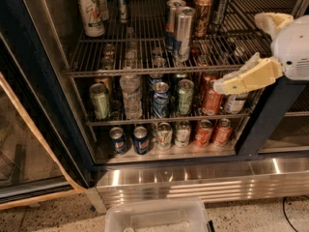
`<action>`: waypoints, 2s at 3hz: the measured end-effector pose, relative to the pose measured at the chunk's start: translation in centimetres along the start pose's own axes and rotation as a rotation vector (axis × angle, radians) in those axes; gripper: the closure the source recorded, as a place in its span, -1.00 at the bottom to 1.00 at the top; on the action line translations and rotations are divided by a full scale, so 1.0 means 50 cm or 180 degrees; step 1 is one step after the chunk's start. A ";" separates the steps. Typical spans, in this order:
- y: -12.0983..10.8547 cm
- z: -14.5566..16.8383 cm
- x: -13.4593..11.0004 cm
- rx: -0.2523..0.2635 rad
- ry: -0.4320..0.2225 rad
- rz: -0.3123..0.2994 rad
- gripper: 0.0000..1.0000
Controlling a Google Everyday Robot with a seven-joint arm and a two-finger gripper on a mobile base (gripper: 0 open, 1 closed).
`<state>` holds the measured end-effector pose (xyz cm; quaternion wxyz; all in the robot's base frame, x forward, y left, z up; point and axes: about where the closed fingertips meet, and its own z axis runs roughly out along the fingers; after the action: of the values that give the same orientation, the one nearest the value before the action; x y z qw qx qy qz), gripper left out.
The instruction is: Pick redbull can from top shelf of fridge
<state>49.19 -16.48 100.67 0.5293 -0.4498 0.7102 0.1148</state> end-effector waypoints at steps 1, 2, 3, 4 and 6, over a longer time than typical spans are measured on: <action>0.002 0.018 -0.017 0.0050 -0.0135 -0.0038 -1.00; -0.007 0.044 -0.053 0.0196 -0.0426 -0.0094 -1.00; -0.011 0.058 -0.086 0.0295 -0.0636 -0.0147 -1.00; -0.011 0.058 -0.086 0.0295 -0.0637 -0.0147 -1.00; -0.013 0.083 -0.083 0.0484 -0.0849 0.0014 -1.00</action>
Offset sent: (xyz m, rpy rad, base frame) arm 0.0352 0.0404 0.0303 0.1728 -0.2450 -0.0117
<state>52.52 -12.06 102.73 0.6512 -0.3877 0.6412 0.1205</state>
